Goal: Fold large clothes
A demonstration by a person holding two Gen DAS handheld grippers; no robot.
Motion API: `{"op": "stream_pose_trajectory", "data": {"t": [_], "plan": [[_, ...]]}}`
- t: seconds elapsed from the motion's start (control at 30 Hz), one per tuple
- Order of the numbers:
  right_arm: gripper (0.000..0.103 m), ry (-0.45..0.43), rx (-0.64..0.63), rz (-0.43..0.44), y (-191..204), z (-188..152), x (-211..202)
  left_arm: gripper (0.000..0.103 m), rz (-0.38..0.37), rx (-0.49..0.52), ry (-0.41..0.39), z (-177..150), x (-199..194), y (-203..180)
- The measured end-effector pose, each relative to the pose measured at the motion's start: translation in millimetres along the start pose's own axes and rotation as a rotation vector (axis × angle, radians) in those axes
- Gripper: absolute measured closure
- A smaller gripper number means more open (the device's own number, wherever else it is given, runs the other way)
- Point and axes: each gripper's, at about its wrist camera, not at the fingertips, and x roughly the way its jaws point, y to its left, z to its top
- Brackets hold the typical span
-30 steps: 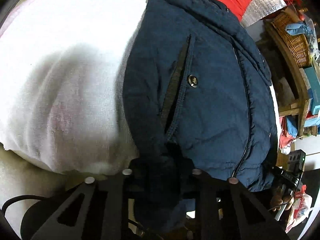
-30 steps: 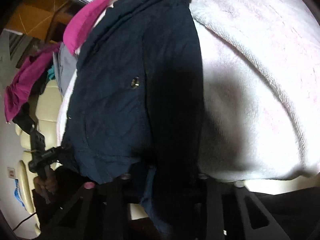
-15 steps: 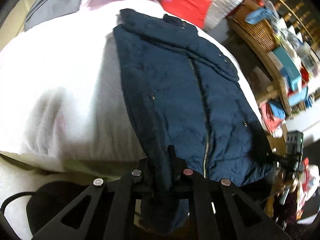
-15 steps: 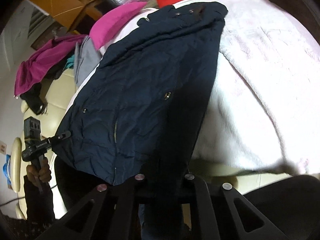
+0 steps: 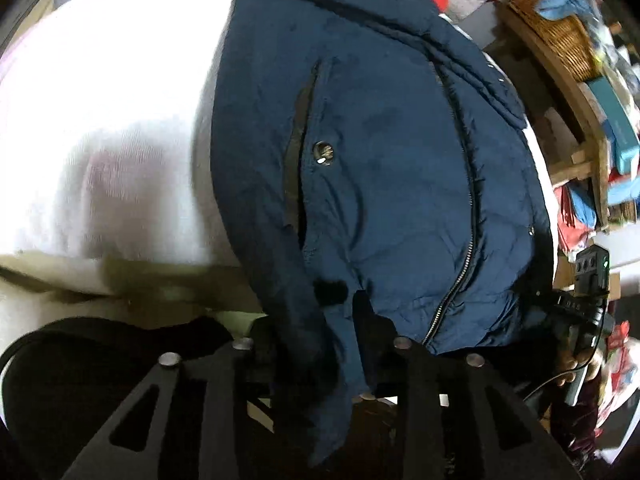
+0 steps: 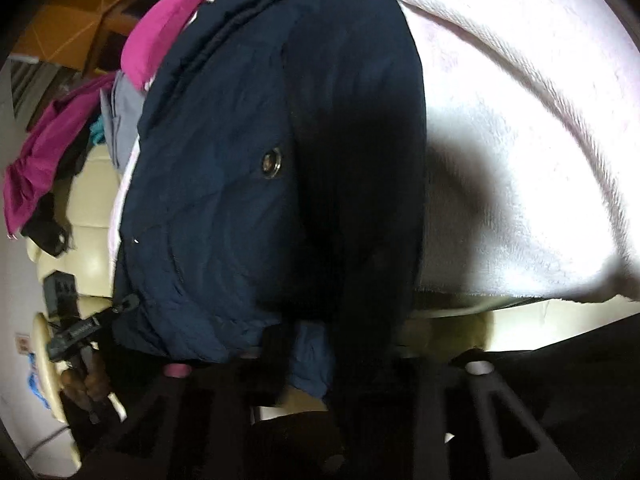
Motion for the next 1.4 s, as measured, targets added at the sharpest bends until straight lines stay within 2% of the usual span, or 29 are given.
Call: {"op": "stream_pose_trajectory", "data": {"t": [0.07,0.13,0.2,0.23,0.33,0.5,0.63,0.7,0.8,0.87,1.03,1.13,1.2,1.33,1.4], "plan": [[0.091,-0.024,-0.046,0.009,11,-1,-12,0.088,-0.038,0.016,-0.019,-4,-10,-2],[0.093,-0.07,-0.08,0.048,21,-3,-34,0.09,-0.13,-0.003,-0.048,1,-24,-3],[0.093,-0.156,-0.127,0.093,31,-2,-64,0.091,-0.194,0.003,-0.107,13,-48,-5],[0.093,-0.226,-0.165,0.115,41,2,-81,0.091,-0.214,0.01,-0.136,18,-58,-7],[0.094,-0.39,-0.23,0.139,62,20,-114,0.091,-0.274,0.021,-0.23,47,-88,-16],[0.094,-0.562,-0.166,0.187,69,73,-124,0.091,-0.313,-0.022,-0.367,102,-108,-15],[0.094,-0.664,-0.08,0.191,63,125,-113,0.091,-0.322,-0.111,-0.446,147,-95,-5],[0.094,-0.688,-0.043,0.187,65,147,-109,0.091,-0.336,-0.16,-0.479,170,-88,5],[0.094,-0.715,0.017,0.158,41,181,-103,0.092,-0.298,-0.212,-0.516,202,-73,16],[0.094,-0.713,0.052,0.163,33,208,-92,0.092,-0.308,-0.246,-0.51,220,-60,26],[0.095,-0.702,0.067,0.126,31,269,-68,0.092,-0.275,-0.292,-0.468,277,-16,37],[0.095,-0.707,0.073,0.145,28,307,-60,0.092,-0.303,-0.293,-0.471,305,-12,40],[0.095,-0.707,0.075,0.159,28,336,-57,0.092,-0.29,-0.277,-0.475,325,-9,34],[0.093,-0.661,0.137,0.178,17,383,-37,0.089,-0.258,-0.305,-0.443,363,15,36],[0.087,-0.592,0.195,0.215,4,402,-22,0.083,-0.253,-0.361,-0.358,380,38,45]]}}
